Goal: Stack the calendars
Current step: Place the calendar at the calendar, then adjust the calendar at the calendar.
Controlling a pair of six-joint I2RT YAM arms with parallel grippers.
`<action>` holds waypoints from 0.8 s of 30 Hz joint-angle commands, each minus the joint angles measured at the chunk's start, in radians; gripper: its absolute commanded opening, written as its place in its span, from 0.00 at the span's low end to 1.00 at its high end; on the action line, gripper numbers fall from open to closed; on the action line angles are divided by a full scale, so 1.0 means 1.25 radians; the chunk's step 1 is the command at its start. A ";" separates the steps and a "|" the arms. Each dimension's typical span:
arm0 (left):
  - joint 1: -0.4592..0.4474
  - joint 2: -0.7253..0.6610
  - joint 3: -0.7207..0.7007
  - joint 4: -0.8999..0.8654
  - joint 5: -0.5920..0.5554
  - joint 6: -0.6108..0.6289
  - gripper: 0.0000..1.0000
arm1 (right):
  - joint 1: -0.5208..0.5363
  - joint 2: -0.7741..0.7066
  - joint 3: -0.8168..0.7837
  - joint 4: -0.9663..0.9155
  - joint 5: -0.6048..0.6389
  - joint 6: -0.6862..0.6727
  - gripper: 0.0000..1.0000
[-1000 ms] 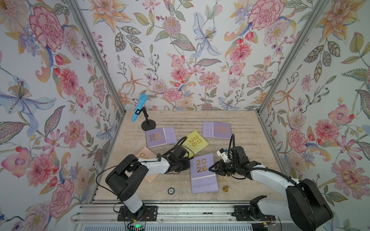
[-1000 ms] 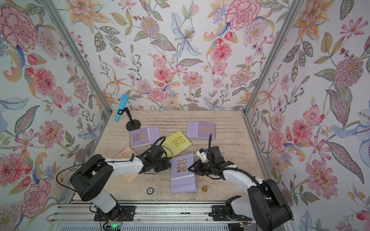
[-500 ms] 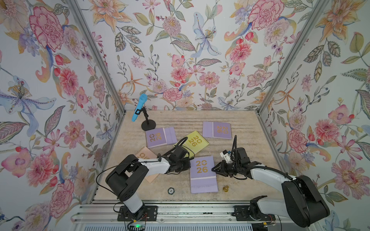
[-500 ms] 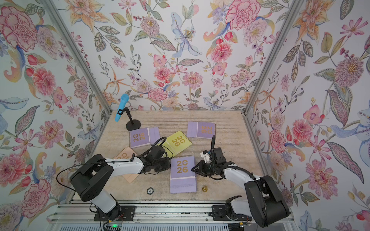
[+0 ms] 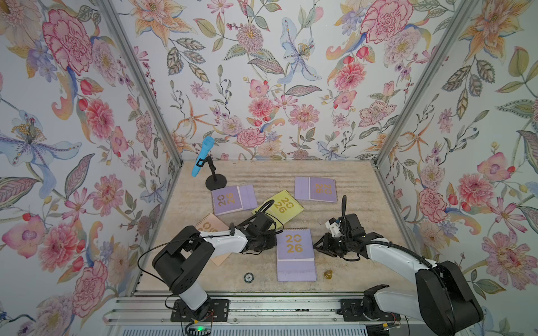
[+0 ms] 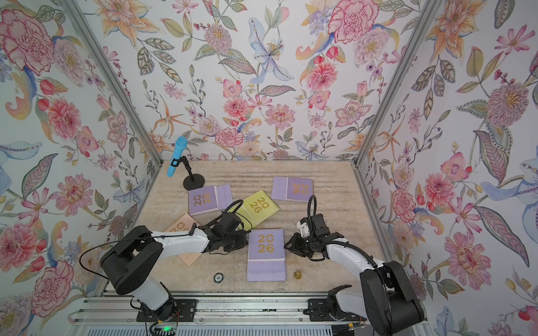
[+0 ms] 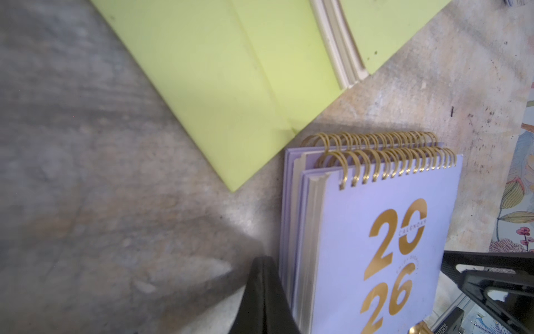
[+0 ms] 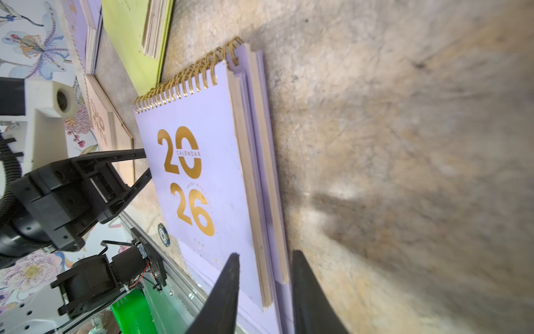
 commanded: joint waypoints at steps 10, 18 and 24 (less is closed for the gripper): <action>-0.081 0.002 0.013 -0.128 -0.074 -0.005 0.00 | 0.067 0.042 0.084 -0.155 0.212 -0.028 0.26; -0.083 0.044 0.052 -0.141 -0.055 0.014 0.00 | 0.116 0.087 0.097 -0.147 0.220 -0.010 0.25; -0.085 0.047 0.049 -0.132 -0.054 0.005 0.00 | 0.123 0.103 0.099 -0.137 0.211 -0.004 0.25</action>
